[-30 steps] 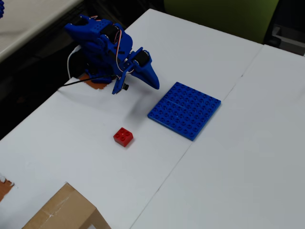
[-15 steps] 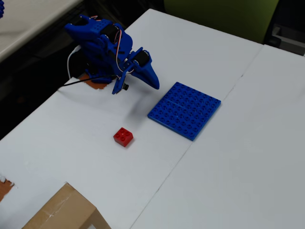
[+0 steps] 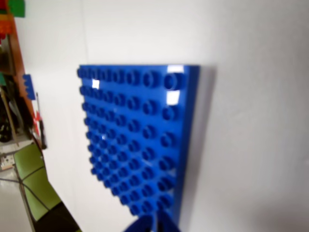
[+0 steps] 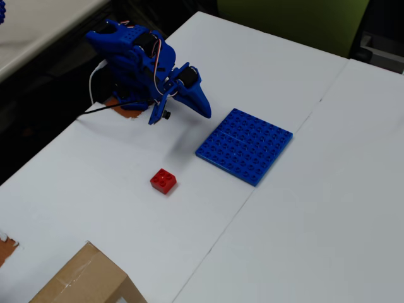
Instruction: Pick up the 2x2 red block and go up the 8x8 blue block.
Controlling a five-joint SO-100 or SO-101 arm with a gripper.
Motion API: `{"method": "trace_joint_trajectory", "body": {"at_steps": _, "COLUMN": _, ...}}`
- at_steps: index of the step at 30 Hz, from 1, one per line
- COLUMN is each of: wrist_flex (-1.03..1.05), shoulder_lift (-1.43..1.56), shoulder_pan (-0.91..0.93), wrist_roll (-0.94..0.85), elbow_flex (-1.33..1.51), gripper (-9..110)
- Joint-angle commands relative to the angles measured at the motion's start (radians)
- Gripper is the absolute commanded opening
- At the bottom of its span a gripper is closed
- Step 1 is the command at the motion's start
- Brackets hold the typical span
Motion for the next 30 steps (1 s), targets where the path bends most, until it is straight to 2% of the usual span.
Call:
{"method": "trace_joint_trajectory", "body": {"at_steps": 1, "wrist_flex": -0.011, "shoulder_lift": 0.008, "shoulder_pan": -0.006, "wrist_roll": -0.117, "elbow_flex": 0.006, "gripper": 0}}
{"method": "trace_joint_trajectory", "body": {"at_steps": 11, "wrist_flex": -0.183, "shoulder_lift": -0.143, "shoulder_pan": 0.006, "wrist_roll": -0.667, "elbow_flex": -0.003, "gripper": 0}}
{"method": "trace_joint_trajectory", "body": {"at_steps": 14, "wrist_flex": -0.221, "shoulder_lift": -0.219, "shoulder_pan": -0.003, "wrist_roll": -0.762, "elbow_flex": -0.038, "gripper": 0}}
{"method": "trace_joint_trajectory", "body": {"at_steps": 24, "wrist_flex": -0.063, "shoulder_lift": -0.500, "shoulder_pan": 0.041, "wrist_roll": -0.957, "elbow_flex": -0.359, "gripper": 0}}
{"method": "trace_joint_trajectory", "body": {"at_steps": 30, "wrist_flex": 0.126, "shoulder_lift": -0.686, "shoulder_pan": 0.071, "wrist_roll": -1.100, "elbow_flex": -0.588, "gripper": 0}}
